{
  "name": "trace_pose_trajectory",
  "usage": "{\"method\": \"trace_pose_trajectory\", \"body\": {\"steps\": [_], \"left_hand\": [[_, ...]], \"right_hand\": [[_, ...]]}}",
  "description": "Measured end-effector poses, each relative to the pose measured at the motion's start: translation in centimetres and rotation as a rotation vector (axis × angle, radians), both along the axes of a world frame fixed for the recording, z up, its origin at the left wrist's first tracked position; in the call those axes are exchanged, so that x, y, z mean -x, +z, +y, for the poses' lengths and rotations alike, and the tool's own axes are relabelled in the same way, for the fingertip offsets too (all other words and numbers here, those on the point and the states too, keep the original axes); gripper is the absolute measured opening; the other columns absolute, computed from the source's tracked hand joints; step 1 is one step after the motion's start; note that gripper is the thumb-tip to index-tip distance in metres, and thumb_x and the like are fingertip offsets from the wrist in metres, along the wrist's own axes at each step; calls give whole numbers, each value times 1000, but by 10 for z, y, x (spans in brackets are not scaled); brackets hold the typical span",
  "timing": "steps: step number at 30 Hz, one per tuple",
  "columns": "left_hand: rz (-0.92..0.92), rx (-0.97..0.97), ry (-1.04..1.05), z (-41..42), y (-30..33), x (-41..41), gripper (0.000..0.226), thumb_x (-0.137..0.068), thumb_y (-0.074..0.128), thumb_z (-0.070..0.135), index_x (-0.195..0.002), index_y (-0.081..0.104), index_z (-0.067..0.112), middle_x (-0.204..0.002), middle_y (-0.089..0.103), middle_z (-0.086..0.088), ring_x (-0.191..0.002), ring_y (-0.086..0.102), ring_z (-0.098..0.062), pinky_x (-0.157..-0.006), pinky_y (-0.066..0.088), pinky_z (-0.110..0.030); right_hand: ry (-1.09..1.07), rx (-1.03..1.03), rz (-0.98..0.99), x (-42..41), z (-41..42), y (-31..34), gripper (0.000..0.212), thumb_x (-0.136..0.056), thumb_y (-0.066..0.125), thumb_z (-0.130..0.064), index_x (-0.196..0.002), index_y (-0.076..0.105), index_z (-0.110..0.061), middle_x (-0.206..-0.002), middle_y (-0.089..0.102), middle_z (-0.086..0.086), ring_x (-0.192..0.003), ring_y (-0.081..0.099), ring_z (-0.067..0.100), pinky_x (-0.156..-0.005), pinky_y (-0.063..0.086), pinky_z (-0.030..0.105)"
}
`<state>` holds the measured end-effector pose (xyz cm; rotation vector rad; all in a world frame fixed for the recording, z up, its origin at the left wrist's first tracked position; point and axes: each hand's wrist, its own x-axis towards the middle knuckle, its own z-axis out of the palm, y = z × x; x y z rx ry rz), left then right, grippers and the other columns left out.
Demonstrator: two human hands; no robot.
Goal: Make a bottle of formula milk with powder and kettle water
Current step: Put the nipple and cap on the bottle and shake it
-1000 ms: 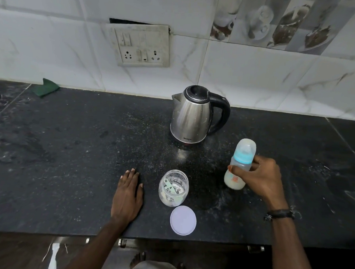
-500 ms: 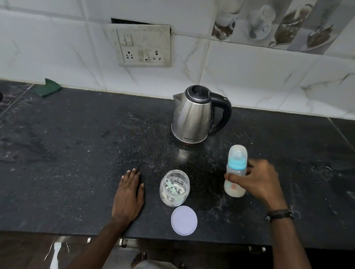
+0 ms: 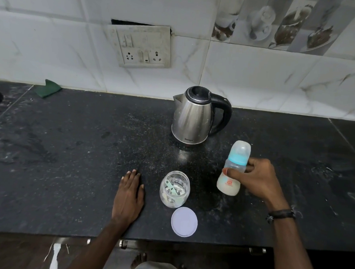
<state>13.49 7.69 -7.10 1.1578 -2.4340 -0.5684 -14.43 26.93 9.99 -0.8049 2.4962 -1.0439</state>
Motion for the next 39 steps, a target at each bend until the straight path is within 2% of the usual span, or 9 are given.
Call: {"method": "trace_pose_trajectory", "body": {"steps": [3,6,9,13,16,19,23,26,39], "left_hand": [[-2,2,-1,0,0,1,44,-97,47,21,-134,54,-2,-147,46,-20,-140,40,-34,-118,28,-47],[0,1,-5,0,-2,0,40,-98,55,14,-134,54,-2,-148,46,-20,-140,39,-34,-119,27,-47],[2,6,-3,0,0,0,42,-98,50,18,-134,54,-2,-147,46,-20,-140,39,-34,-118,28,-48],[15,-8,3,2,2,0,47,-95,44,24,-133,55,-2,-146,48,-20,-139,41,-35,-117,30,-49],[14,-4,3,2,2,0,47,-95,44,24,-133,55,-2,-146,48,-20,-139,41,-35,-117,30,-49],[13,-4,0,1,1,0,47,-96,44,24,-134,54,-2,-146,47,-20,-140,40,-34,-118,28,-47],[6,7,3,1,0,0,41,-98,52,17,-135,54,-2,-147,46,-19,-140,39,-33,-119,26,-44],[9,13,-3,0,-1,0,41,-97,56,13,-135,54,-2,-147,46,-19,-140,39,-33,-119,27,-45],[16,11,4,-1,-3,0,41,-97,54,15,-135,54,-2,-148,46,-19,-141,39,-33,-119,27,-47]], "right_hand": [[-46,-67,152,5,4,-3,42,-57,87,-48,-89,72,-25,-77,71,-9,-72,70,14,-64,57,35],[1,-50,19,6,6,-2,38,-54,87,-46,-85,73,-29,-78,75,-10,-76,73,12,-68,59,36],[-12,-137,217,7,7,-5,44,-57,86,-50,-90,71,-24,-81,72,-5,-76,69,17,-64,56,37],[31,-127,83,8,5,-5,39,-55,86,-47,-85,72,-27,-80,75,-7,-70,70,9,-60,55,32],[-1,-194,249,8,6,-4,45,-58,86,-46,-90,69,-21,-83,72,0,-77,67,21,-65,55,38],[37,-141,127,7,5,-3,45,-59,89,-37,-96,71,-19,-87,74,-2,-79,69,16,-70,58,40],[57,-299,152,9,9,0,43,-53,84,-51,-85,70,-26,-76,71,-6,-72,68,16,-66,57,38],[79,-146,13,2,8,-2,33,-57,90,-38,-83,72,-30,-74,74,-12,-72,72,7,-68,59,33],[31,-100,5,0,7,-2,41,-56,86,-46,-90,74,-26,-81,75,-8,-76,72,12,-68,59,36]]}}
